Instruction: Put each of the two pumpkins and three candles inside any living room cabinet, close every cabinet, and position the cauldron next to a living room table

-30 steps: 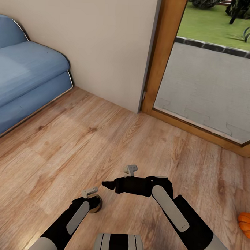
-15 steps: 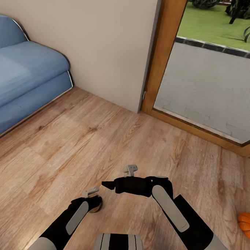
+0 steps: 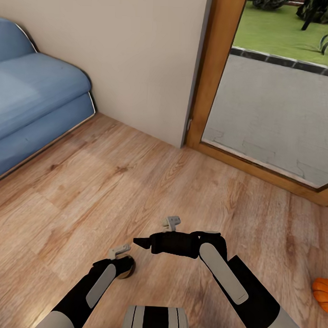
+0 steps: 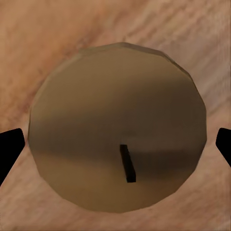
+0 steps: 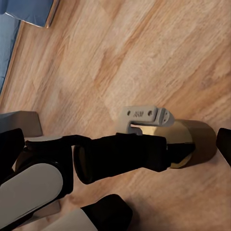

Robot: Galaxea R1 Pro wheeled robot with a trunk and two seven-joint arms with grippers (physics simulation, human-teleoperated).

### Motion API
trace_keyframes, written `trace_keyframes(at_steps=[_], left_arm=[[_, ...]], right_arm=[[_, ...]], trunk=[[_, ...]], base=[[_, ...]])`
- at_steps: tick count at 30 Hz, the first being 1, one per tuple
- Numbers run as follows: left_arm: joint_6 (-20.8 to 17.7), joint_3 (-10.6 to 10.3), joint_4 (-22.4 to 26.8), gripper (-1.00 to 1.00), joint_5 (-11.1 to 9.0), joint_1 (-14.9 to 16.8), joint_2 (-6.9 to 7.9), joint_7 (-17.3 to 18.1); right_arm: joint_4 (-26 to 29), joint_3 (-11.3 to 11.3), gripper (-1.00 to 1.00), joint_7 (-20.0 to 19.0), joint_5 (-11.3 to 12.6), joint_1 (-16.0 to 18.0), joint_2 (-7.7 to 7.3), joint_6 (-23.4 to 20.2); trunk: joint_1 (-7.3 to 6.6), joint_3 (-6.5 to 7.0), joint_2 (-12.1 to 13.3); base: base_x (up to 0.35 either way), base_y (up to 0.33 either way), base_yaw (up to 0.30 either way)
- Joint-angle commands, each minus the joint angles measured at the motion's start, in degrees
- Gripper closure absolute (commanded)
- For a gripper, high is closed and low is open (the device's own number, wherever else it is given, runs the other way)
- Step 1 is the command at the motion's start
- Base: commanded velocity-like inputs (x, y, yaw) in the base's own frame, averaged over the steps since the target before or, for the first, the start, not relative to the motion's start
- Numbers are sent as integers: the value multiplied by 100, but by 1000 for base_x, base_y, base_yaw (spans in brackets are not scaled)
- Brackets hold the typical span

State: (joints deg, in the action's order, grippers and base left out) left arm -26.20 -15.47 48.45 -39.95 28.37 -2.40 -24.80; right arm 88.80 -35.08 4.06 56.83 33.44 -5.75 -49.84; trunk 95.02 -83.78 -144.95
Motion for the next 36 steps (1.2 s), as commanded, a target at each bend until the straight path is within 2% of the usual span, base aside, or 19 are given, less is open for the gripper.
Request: trace_keyframes(at_steps=[1,3,16,20,28,29,36], left_arm=[[-6,-14,9,-100,-59,2,3,-56],[-7,-11,2,-100,-58,2,3,-66],[-7,-6,-45,-100,-60,2,-6,-78],[-7,-8,-46,-100,-57,2,-6,-78],[-7,-3,-46,-100,-65,2,-6,-83],[-7,0,-46,100,-65,2,-6,-84],[-7,1,-43,100,-103,2,-6,-85]], right_arm=[[6,-8,-100,43,47,5,-4,-8],[6,-8,-100,43,47,5,-5,-8],[6,-5,-100,43,45,5,-5,-8],[6,-5,-100,43,47,5,-5,-8],[6,1,-100,43,48,5,-5,-8],[6,1,-100,43,48,5,-5,-8],[6,0,-100,43,48,5,-5,-8]], trunk=[[1,-27,-3],[6,-71,-6],[6,-71,-6],[17,-160,-11],[17,-160,-11],[17,-160,-11],[17,-160,-11]], base=[[0,0,0],[0,0,0],[0,0,0],[0,0,0],[0,0,0],[0,0,0],[0,0,0]])
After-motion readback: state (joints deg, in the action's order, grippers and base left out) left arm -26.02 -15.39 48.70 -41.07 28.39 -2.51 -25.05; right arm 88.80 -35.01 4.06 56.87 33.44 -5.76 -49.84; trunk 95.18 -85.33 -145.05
